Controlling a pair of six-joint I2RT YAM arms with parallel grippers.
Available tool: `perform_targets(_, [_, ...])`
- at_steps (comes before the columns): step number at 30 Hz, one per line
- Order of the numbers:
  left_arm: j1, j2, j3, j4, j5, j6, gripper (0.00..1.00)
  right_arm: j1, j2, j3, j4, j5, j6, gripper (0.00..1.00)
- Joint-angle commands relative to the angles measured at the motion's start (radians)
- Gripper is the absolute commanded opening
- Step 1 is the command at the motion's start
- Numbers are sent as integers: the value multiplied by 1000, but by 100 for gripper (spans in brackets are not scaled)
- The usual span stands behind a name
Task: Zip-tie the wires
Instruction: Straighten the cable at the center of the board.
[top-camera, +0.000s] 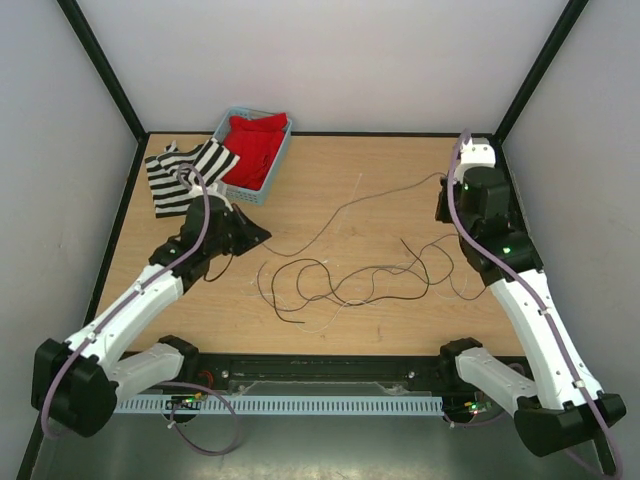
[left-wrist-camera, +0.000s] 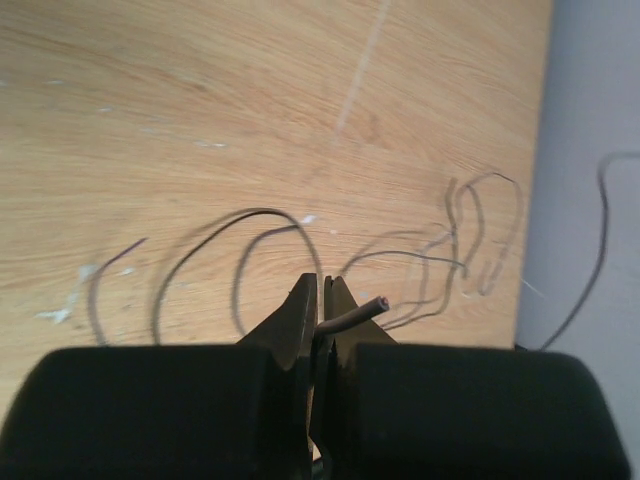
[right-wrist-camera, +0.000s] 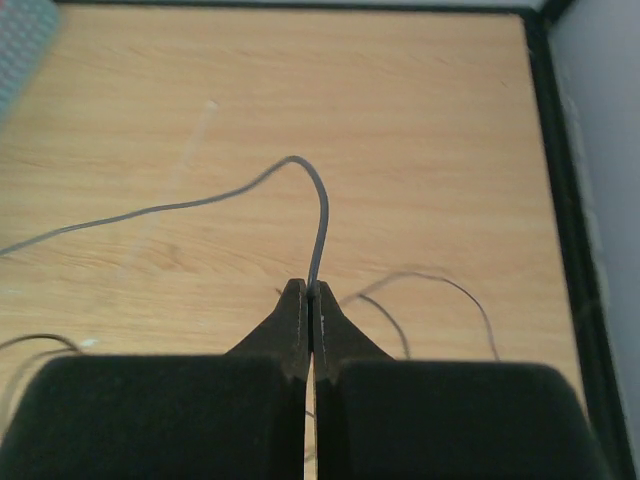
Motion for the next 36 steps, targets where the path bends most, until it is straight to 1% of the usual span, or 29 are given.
perform_targets(1, [-1,-68,-34,-173,-173,88,0,-50,-6,-89,-51,163,-59,0])
perform_targets(4, [-4,-108,-82,-177,-207,95,0,-133,11,-154,-44,121,-60,0])
perform_targets(6, [-11,-126,-109,-177,-225,92,0,-161,22,-196,-33,118,-62,0])
perform_targets(11, [-61,-112,-150,-143,-255,74,0,-170,41,-275,0,135,-56,0])
perform_targets(14, [-104,-81,-153,-127,-295,65,0,-170,61,-313,19,123,-51,0])
perform_targets(18, [-149,-26,-145,-118,-342,65,0,-169,112,-359,39,158,-50,0])
perform_targets(25, [-223,70,-136,-100,-398,50,0,-170,219,-339,39,233,-26,0])
perform_targets(33, [-272,177,-98,-99,-436,49,0,-171,383,-314,51,387,-63,0])
perform_targets(36, [-290,216,-80,-98,-450,49,0,-171,437,-305,54,408,-69,0])
